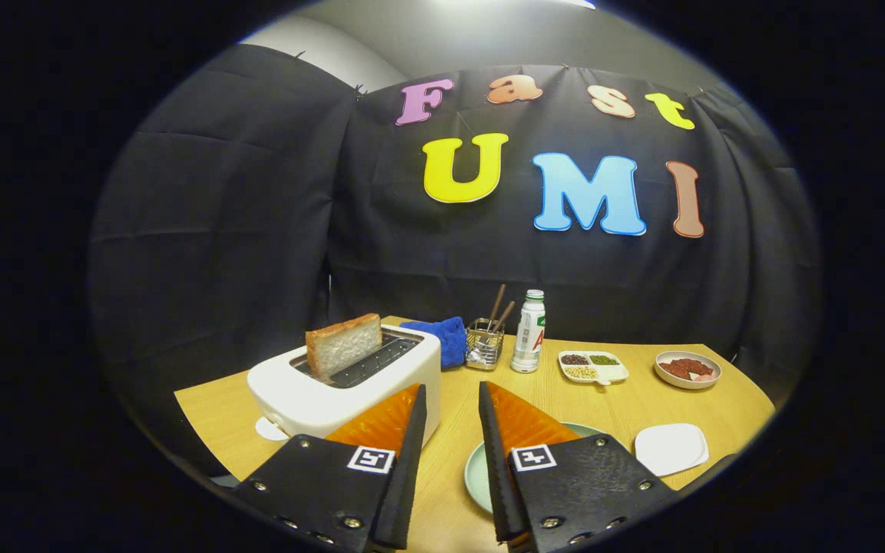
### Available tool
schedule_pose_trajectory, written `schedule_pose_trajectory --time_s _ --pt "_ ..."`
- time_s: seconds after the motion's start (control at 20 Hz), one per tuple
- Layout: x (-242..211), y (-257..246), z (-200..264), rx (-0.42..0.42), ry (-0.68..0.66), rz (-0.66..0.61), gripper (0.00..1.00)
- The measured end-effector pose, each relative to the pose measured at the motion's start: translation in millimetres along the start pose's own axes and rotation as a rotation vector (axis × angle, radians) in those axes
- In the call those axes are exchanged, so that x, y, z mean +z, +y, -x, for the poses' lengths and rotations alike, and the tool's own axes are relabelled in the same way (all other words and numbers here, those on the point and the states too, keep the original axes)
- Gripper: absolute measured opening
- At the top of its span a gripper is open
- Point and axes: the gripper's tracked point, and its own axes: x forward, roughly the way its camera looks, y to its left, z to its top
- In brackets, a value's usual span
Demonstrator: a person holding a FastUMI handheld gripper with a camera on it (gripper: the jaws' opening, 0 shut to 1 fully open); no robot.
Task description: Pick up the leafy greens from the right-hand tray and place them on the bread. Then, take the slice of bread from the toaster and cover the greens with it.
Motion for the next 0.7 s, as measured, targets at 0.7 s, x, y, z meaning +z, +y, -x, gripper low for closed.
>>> schedule_pose_trajectory --time_s 0.7 --pt "23 109 -32 -0.043 -0.016 -0.065 0.41"
